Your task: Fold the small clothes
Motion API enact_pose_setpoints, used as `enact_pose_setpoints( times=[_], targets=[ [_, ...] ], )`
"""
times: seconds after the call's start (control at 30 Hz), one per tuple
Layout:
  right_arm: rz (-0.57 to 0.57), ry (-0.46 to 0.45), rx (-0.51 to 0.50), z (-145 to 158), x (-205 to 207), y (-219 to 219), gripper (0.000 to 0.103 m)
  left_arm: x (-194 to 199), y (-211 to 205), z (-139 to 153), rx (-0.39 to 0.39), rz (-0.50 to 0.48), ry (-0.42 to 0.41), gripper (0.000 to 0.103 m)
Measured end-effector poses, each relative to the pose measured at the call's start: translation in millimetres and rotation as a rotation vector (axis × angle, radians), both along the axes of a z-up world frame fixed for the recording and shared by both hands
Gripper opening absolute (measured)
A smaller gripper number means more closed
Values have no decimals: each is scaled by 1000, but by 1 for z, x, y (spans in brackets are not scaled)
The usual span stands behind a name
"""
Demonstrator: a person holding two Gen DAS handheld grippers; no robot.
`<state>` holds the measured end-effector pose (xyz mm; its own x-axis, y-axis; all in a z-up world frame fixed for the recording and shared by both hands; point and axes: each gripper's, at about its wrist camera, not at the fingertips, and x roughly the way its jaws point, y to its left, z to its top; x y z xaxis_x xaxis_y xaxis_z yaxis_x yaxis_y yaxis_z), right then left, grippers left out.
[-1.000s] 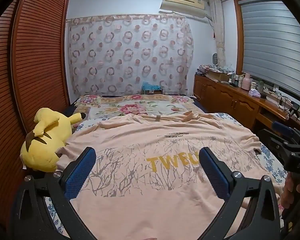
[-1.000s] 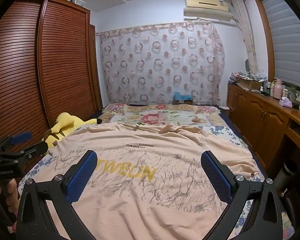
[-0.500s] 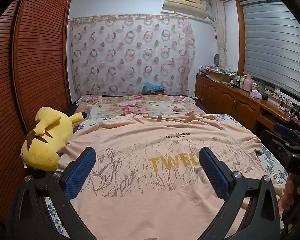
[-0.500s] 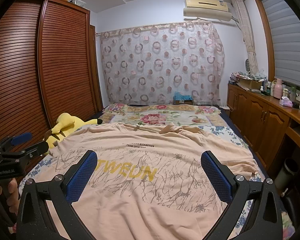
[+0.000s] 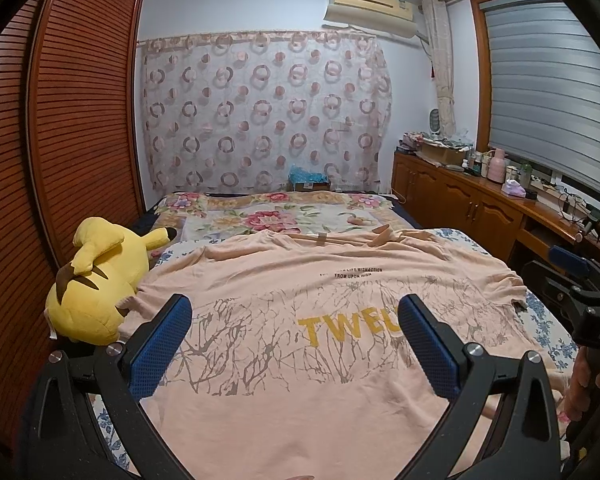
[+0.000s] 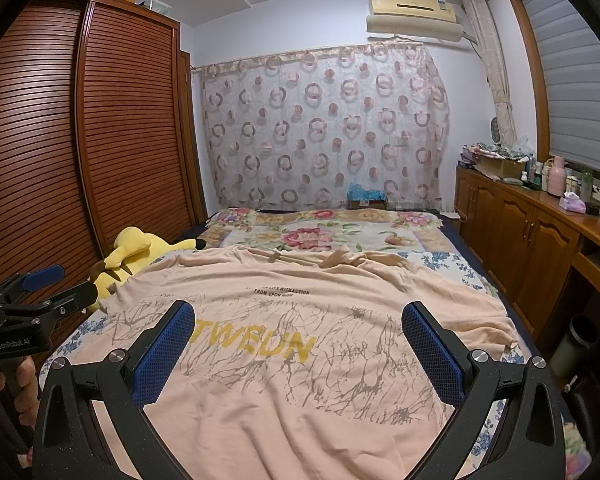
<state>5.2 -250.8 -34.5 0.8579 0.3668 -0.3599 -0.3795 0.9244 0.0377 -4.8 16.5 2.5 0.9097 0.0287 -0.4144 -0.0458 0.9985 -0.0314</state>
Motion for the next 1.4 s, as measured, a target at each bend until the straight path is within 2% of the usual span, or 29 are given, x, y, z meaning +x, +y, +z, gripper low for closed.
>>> enact_pose_setpoints(
  times=[1.4],
  targets=[
    [1,-5,6,2,0,0,103,-2,-1,3,4,-1,-4,103]
  ],
)
